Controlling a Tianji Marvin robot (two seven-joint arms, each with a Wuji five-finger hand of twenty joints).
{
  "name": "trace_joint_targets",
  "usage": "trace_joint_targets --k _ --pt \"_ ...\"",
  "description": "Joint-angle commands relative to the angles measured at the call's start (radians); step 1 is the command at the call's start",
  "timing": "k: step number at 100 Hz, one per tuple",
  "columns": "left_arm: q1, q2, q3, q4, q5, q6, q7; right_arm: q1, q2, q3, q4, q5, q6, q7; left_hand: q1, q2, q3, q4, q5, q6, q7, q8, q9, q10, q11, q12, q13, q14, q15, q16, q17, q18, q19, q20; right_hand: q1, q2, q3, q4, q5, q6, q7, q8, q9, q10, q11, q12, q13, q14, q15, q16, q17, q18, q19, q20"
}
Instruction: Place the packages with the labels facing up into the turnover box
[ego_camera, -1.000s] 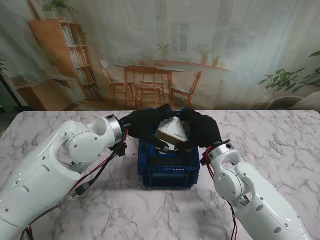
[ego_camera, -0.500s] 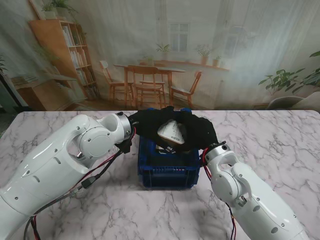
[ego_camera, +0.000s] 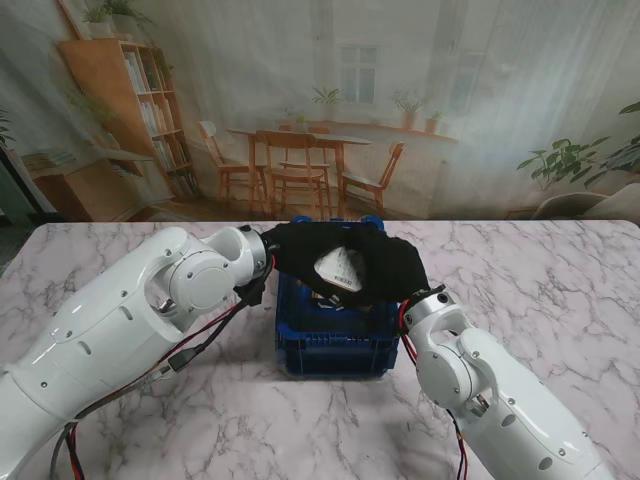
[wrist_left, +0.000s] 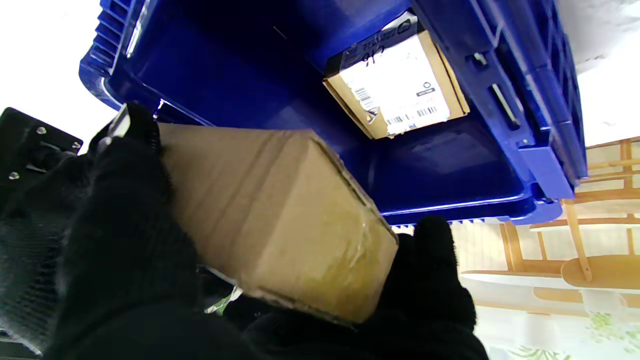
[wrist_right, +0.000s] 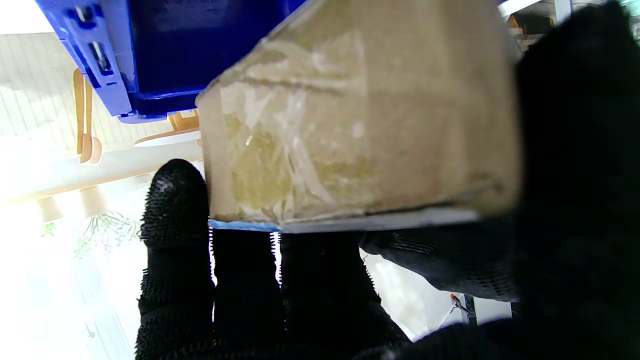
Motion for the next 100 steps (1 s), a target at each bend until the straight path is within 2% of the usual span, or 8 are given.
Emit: trace_joint_targets --k 1,18,40,48,53,64,74,100 --pt "0.001 -0.01 0.011 0.007 -0.002 0.001 -0.004 0.008 -0.008 -0.009 -0.01 -0.001 -0.006 -0.003 0.051 0.043 0.027 0.009 0.039 -0.084 0.037 0.038 0.034 -0.017 0.018 0.034 0.029 -0.006 0.034 0.037 0.009 -0.065 0.043 0.031 0.224 0.191 0.467 0.101 0.081 -0.463 0.362 0.047 0.016 -0.071 0.13 0.037 0.127 -0.159 0.328 0.043 0.008 -0.034 0.028 0.001" --pt "0.006 -0.017 0.015 0.013 0.012 -0.001 0.031 0.016 -0.004 -0.016 -0.002 -0.015 -0.012 0.005 0.066 0.06 0.012 0.012 0.076 -0.112 0.08 0.119 0.093 -0.037 0.064 0.102 0.062 -0.012 0.054 0.086 0.025 -0.056 0.087 0.067 0.219 0.19 0.457 0.102 0.077 -0.46 0.357 0.041 0.008 -0.07 0.126 0.032 0.119 -0.161 0.329 0.043 0.007 -0.037 0.028 0.0" --pt "-0.002 -0.013 0.026 0.009 0.07 -0.02 0.028 0.017 -0.001 -0.012 -0.001 -0.036 -0.023 -0.003 0.072 0.061 0.008 0.015 0.145 -0.168 0.106 0.154 0.048 -0.034 0.029 0.058 0.047 -0.013 0.028 0.077 0.015 -0.041 0.077 0.075 0.213 0.201 0.44 0.107 0.067 -0.445 0.326 0.012 0.004 -0.068 0.122 0.026 0.12 -0.17 0.341 0.046 0.007 -0.043 0.032 0.0" --pt "-0.008 -0.013 0.035 0.011 0.07 -0.019 0.023 0.016 -0.001 -0.01 -0.005 -0.035 -0.025 -0.001 0.088 0.059 0.013 0.018 0.17 -0.163 0.11 0.156 0.069 -0.034 0.035 0.055 0.059 -0.014 0.033 0.079 0.025 -0.043 0.083 0.078 0.21 0.206 0.433 0.108 0.065 -0.439 0.316 0.002 0.003 -0.066 0.117 0.021 0.12 -0.172 0.343 0.046 0.008 -0.046 0.034 0.001" --pt "-0.013 -0.013 0.042 0.014 0.068 -0.016 0.021 0.016 -0.001 -0.009 -0.007 -0.034 -0.026 0.001 0.096 0.061 0.016 0.019 0.155 -0.152 0.097 0.15 0.088 -0.038 0.046 0.059 0.07 -0.017 0.041 0.082 0.034 -0.045 0.09 0.082 0.21 0.208 0.432 0.109 0.063 -0.435 0.31 -0.005 0.003 -0.066 0.116 0.02 0.12 -0.173 0.343 0.046 0.008 -0.046 0.035 0.001" --pt "-0.023 -0.015 0.057 0.023 0.054 -0.004 0.02 0.017 -0.001 -0.01 -0.007 -0.03 -0.029 0.002 0.133 0.063 0.024 0.025 0.167 -0.143 0.085 0.137 0.163 -0.058 0.11 0.102 0.114 -0.022 0.074 0.108 0.061 -0.046 0.124 0.102 0.211 0.213 0.43 0.11 0.061 -0.429 0.301 -0.015 0.0 -0.065 0.112 0.017 0.121 -0.176 0.346 0.046 0.011 -0.048 0.036 0.001" --pt "-0.026 -0.017 0.065 0.027 0.037 0.011 0.021 0.018 -0.003 -0.013 -0.005 -0.023 -0.027 0.003 0.192 0.066 0.037 0.037 0.189 -0.139 0.113 0.153 0.209 -0.079 0.192 0.172 0.16 -0.038 0.123 0.173 0.094 -0.06 0.178 0.131 0.21 0.218 0.427 0.11 0.055 -0.422 0.298 -0.02 -0.003 -0.063 0.111 0.014 0.12 -0.176 0.348 0.046 0.014 -0.049 0.037 0.0" --pt "-0.019 -0.023 0.069 0.026 0.017 0.041 0.036 0.016 -0.006 -0.016 -0.003 -0.002 -0.027 0.003 0.322 0.079 0.09 0.073 0.188 -0.142 0.242 0.293 0.255 -0.115 0.399 0.318 0.253 -0.07 0.235 0.342 0.175 -0.08 0.278 0.173 0.199 0.229 0.422 0.111 0.032 -0.406 0.291 -0.028 -0.028 -0.064 0.113 0.01 0.1 -0.177 0.34 0.042 0.009 -0.053 0.032 -0.003"
